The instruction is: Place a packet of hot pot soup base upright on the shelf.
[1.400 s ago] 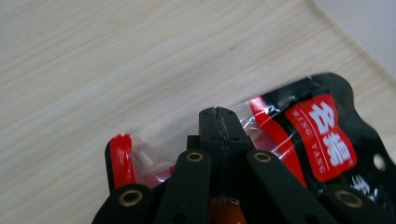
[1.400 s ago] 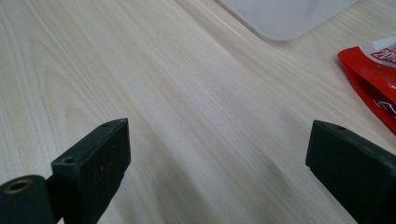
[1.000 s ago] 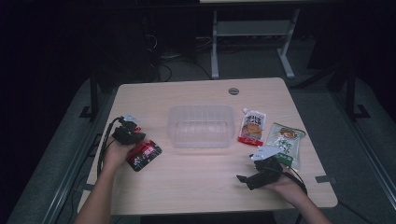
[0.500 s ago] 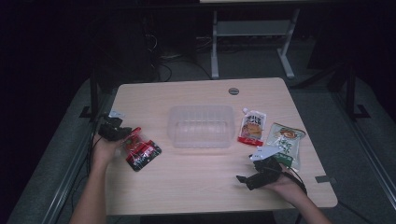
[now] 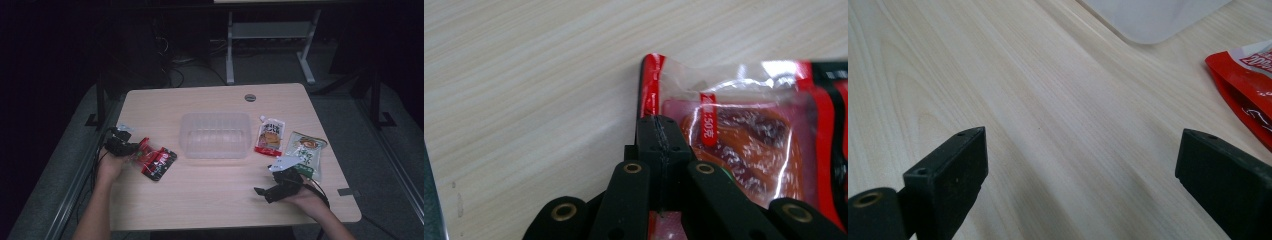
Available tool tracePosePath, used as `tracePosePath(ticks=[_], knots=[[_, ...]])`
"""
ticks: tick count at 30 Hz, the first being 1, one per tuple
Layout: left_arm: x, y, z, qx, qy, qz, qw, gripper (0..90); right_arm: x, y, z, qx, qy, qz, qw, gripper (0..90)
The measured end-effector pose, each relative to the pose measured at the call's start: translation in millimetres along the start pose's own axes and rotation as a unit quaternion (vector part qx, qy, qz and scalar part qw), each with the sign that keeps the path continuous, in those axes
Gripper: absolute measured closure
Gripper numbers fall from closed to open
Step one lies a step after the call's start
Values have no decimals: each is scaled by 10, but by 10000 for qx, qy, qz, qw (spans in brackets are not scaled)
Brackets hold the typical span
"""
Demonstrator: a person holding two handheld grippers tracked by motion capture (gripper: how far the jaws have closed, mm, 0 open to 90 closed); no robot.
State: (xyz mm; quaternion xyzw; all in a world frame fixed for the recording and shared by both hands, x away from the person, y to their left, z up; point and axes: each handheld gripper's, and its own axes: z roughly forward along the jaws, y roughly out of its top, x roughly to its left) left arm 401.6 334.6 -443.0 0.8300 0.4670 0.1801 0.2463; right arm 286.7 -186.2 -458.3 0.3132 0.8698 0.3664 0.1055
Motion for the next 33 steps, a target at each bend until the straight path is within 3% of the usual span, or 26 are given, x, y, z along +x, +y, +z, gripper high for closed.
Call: tracePosePath(ticks=[7,12,14,17,25,27,33], knots=[[-78,22,19,-74,-163,260,9995,897,6,4,8,-3,-2,-20,10000,63],[-83,60,45,-116,-68,359,9993,896,16,9,21,21,22,-30,10000,62],[-83,115,53,-302,-146,360,9988,896,11,7,29,22,25,-29,10000,63],[-141,160,95,-164,-49,478,9987,896,6,9,36,27,22,-17,10000,63],[-234,161,134,-119,-236,687,9973,897,9,8,29,33,21,-48,10000,63],[-263,129,120,-164,-380,828,9957,897,15,9,21,17,32,-13,10000,63],[-372,109,84,-111,-667,939,9933,897,10,8,17,9,24,-27,10000,63]])
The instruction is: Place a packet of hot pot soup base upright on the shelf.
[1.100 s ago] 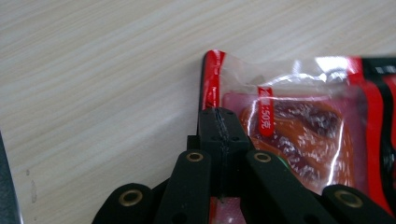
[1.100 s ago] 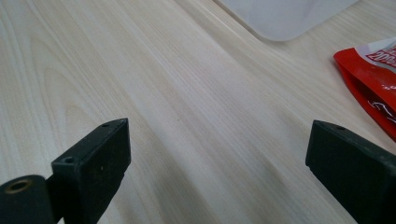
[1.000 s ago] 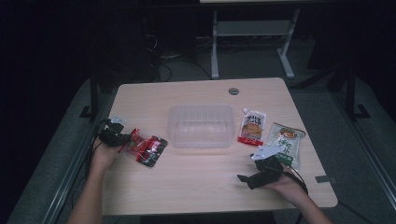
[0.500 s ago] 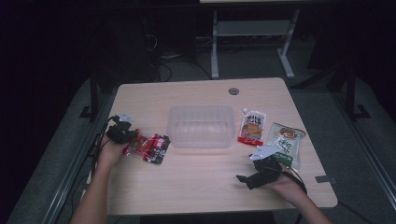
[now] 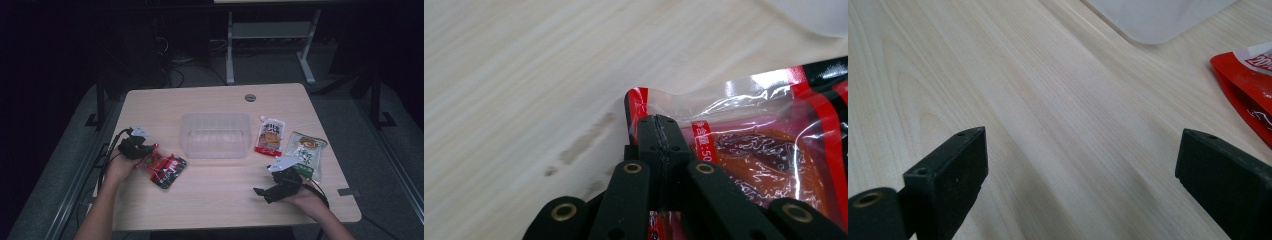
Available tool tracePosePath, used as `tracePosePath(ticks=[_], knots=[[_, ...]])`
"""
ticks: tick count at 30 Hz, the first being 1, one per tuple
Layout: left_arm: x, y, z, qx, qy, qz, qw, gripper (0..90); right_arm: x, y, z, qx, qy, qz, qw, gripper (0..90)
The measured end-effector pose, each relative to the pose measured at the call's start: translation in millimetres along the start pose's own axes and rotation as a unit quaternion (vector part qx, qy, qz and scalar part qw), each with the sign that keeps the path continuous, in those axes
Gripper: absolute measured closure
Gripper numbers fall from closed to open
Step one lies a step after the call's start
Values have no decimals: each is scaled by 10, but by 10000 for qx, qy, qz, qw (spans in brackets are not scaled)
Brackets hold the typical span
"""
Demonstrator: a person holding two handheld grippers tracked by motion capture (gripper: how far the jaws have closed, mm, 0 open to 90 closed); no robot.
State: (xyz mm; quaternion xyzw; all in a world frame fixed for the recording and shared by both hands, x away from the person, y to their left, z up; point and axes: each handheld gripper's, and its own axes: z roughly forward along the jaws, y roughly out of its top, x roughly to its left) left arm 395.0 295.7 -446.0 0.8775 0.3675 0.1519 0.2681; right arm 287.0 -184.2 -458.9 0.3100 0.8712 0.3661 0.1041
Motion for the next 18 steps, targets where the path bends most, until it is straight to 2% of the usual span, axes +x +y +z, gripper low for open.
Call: tracePosePath(ticks=[1,4,7,8,9,13,14,15,18], knots=[[-75,-15,-16,-14,-90,17,10000,897,-1,0,-2,5,-2,-10,10000,63],[-142,-37,-42,7,-171,-12,9999,897,-6,-1,-3,8,-10,-10,10000,63],[-290,-96,-114,56,-272,-36,9996,897,0,3,-2,-12,-16,-33,10000,63],[-290,-96,-114,56,-272,-36,9996,897,0,3,-2,-12,-16,-33,10000,63],[-370,-132,-154,76,-313,-40,9995,896,14,5,-8,-6,-19,-14,10000,63],[-505,-224,-252,106,-380,-95,9992,896,15,9,-11,6,-29,-37,10000,63],[-505,-224,-252,106,-380,-95,9992,896,15,9,-11,6,-29,-37,10000,63],[-573,-284,-308,114,-404,-108,9991,896,14,10,-9,19,-27,-43,10000,63],[-631,-346,-363,128,-436,-130,9989,896,15,11,-10,25,-26,-48,10000,62]])
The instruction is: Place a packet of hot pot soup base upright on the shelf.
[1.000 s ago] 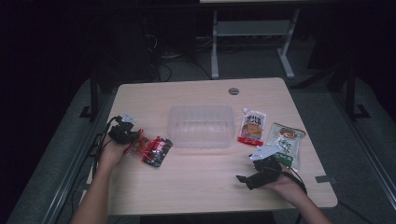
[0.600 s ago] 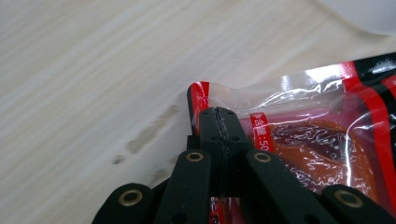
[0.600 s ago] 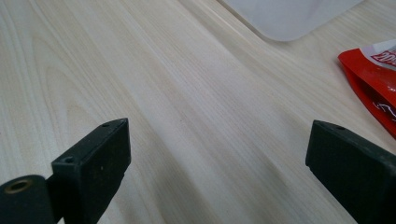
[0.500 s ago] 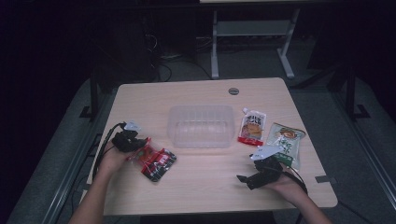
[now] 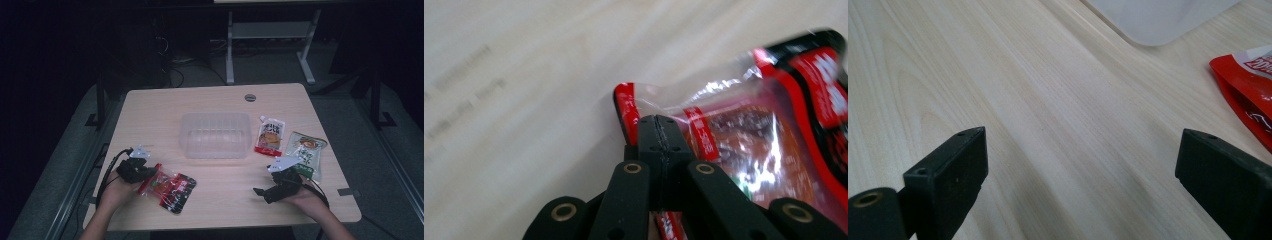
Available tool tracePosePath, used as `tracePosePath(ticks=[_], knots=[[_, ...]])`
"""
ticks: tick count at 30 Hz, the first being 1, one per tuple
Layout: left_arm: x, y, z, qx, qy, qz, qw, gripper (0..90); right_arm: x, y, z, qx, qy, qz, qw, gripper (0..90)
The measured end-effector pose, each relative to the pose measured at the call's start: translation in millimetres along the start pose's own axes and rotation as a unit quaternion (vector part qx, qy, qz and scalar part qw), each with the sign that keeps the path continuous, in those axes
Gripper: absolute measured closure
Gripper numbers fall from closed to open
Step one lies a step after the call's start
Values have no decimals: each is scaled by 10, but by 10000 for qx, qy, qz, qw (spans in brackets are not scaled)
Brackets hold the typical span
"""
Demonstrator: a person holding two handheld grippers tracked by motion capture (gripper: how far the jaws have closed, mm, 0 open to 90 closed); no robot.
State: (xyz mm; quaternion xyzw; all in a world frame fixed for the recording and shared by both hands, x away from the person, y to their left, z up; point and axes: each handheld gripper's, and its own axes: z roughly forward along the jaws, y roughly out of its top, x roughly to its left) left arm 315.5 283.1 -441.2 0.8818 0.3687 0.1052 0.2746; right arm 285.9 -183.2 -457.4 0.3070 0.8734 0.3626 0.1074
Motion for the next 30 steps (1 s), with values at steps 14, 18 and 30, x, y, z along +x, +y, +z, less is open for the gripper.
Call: tracePosePath(ticks=[14,18,30], knots=[[-300,-190,-117,-5,-390,-165,9991,895,8,9,18,4,-3,-27,10000,63],[-393,-88,-31,-91,-449,91,9989,871,15,10,21,14,6,-29,10000,63],[-482,180,169,-168,-504,601,9968,881,21,11,32,53,40,-41,10000,63]])
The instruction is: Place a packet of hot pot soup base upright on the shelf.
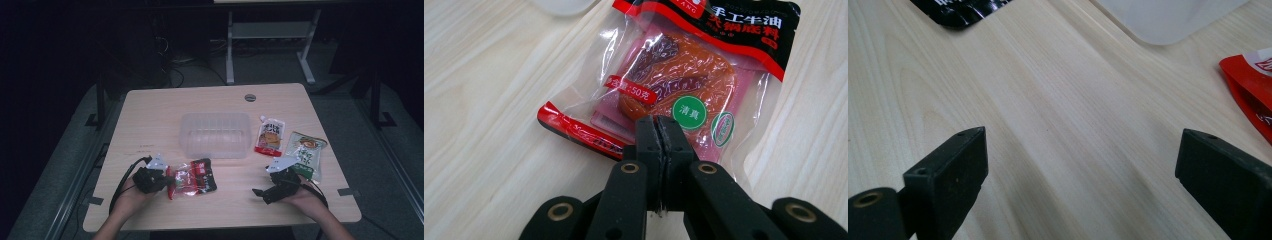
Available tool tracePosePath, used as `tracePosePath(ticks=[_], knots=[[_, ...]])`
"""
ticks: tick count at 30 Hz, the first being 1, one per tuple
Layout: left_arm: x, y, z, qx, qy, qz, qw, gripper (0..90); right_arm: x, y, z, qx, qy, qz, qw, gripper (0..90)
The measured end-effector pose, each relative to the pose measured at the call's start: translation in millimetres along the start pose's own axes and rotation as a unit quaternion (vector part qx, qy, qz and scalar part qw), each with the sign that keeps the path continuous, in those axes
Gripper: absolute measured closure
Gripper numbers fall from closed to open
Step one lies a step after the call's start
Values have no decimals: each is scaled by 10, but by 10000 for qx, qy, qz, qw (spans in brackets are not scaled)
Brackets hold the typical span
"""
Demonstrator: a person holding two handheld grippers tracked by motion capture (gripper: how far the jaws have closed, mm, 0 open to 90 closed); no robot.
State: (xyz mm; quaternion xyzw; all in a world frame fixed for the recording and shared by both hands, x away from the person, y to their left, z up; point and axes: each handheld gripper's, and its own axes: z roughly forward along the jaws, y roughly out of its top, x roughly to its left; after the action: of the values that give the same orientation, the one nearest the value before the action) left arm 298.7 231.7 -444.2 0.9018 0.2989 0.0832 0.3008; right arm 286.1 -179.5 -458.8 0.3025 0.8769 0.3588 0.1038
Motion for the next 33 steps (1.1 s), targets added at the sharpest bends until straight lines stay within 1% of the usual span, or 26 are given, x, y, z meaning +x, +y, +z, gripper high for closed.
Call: tracePosePath(ticks=[1,4,5,6,7,10,11,12,13,16,17,18,19,21,22,23,24,25,26,27,29,30,31,32,33], knots=[[-13,37,28,4,-37,61,10000,882,2,1,0,2,3,-14,10000,63],[-30,76,61,-3,-68,110,9999,889,5,1,4,3,6,-15,10000,63],[-44,121,95,-12,-87,189,9998,889,6,4,9,5,24,-11,10000,63],[-44,121,95,-12,-87,189,9998,890,6,4,9,5,24,-11,10000,63],[-58,167,131,-7,-121,250,9996,890,14,10,14,-31,49,-17,10000,63],[-75,215,171,-12,-157,293,9994,890,23,19,16,-10,70,-61,10000,62],[-98,265,214,-39,-195,343,9992,890,38,25,22,-12,100,-120,9999,61],[-98,265,214,-39,-195,343,9992,890,38,25,22,-12,100,-120,9999,61],[-127,311,253,-30,-240,398,9989,890,46,33,24,-19,140,-135,9998,61],[-159,355,287,-24,-263,443,9987,890,52,37,20,-30,159,-116,9998,61],[-180,400,306,-36,-254,526,9983,889,51,36,18,-31,164,-114,9998,61],[-180,400,306,-36,-254,526,9983,889,51,36,18,-31,164,-114,9998,61],[-179,422,296,-29,-235,595,9979,890,49,36,14,-35,169,-108,9998,61],[-160,460,267,-146,-150,573,9981,890,47,40,8,-55,195,-80,9998,61],[-160,460,267,-146,-150,573,9981,890,47,40,8,-55,195,-80,9998,61],[-141,456,275,-110,-106,541,9984,893,46,61,13,-90,208,-73,9997,61],[-141,456,275,-110,-106,541,9984,893,43,82,23,-101,226,-70,9997,61],[-136,443,291,-59,-71,532,9985,893,44,107,32,-116,252,-57,9996,61],[-119,410,323,35,-30,577,9983,894,49,136,41,-146,298,-19,9994,61],[-108,399,326,58,-43,567,9984,894,57,172,54,-177,342,17,9993,61],[-101,390,324,70,-27,567,9984,894,78,249,86,-244,361,-21,9990,51],[-101,390,324,70,-27,567,9984,894,78,249,86,-244,361,-21,9990,51],[-104,386,329,109,9,610,9981,894,104,340,136,-259,419,5,9988,54],[-106,380,337,143,36,620,9980,895,109,366,155,-281,441,18,9986,62],[-101,374,339,197,67,639,9977,895,109,400,185,-319,495,85,9982,62]])
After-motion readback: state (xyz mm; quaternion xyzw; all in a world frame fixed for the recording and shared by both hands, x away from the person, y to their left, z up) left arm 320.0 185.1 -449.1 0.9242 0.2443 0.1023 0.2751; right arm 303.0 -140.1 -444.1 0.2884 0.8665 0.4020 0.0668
